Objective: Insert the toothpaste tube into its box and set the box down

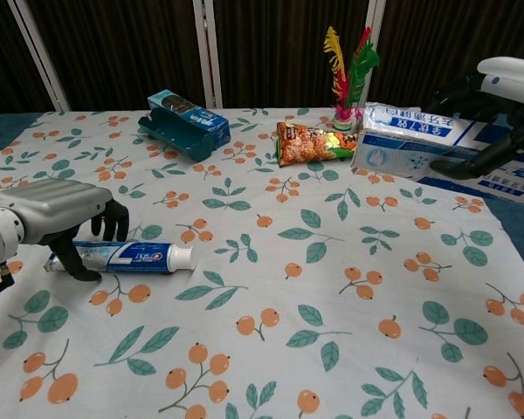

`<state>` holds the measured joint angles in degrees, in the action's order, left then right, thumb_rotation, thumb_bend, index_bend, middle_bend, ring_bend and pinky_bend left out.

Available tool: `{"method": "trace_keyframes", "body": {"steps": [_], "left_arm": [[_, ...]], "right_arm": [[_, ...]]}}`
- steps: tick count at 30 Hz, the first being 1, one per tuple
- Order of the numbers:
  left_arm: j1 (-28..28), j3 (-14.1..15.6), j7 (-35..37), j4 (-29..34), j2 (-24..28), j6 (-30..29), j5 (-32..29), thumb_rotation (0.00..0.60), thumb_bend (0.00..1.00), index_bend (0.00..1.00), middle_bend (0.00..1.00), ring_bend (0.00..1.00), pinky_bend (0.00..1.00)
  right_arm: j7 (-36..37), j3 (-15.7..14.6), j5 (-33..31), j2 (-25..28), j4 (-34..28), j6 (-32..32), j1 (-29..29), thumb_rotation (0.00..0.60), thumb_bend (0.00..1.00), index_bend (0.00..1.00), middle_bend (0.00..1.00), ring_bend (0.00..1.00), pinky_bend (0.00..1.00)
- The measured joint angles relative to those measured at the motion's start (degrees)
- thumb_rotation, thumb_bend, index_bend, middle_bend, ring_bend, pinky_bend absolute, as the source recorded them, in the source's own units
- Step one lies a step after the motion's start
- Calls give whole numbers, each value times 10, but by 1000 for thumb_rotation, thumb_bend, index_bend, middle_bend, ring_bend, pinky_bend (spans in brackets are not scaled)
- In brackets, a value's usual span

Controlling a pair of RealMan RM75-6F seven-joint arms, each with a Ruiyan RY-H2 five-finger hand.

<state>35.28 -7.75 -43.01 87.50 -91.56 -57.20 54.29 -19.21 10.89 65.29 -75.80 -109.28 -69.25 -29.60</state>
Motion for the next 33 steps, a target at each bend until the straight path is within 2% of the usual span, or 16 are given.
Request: {"method": "trace_keyframes", "body": {"steps": [4,13,24,33], "left_arm": [[0,11,-1,-3,-5,-9,6,600,416,660,693,600,641],[6,8,19,-5,9,-34,62,600,440,683,716,624,650],[74,-45,91,1,122,-29,211,600,440,683,713,622,650],[141,-61,164,-14,193,-6,336,600,441,688,715,622,650]], "right_arm": [[9,1,-1,5,1,0,3,600,412,553,577,486,424],[18,1,9,17,-7,-7,9,600,416,553,577,486,424],[21,10,7,25,-39,-13,10,600,415,553,577,486,424],[-8,16,-14,11,-67,-16,-1,600,416,553,577,486,424]]}}
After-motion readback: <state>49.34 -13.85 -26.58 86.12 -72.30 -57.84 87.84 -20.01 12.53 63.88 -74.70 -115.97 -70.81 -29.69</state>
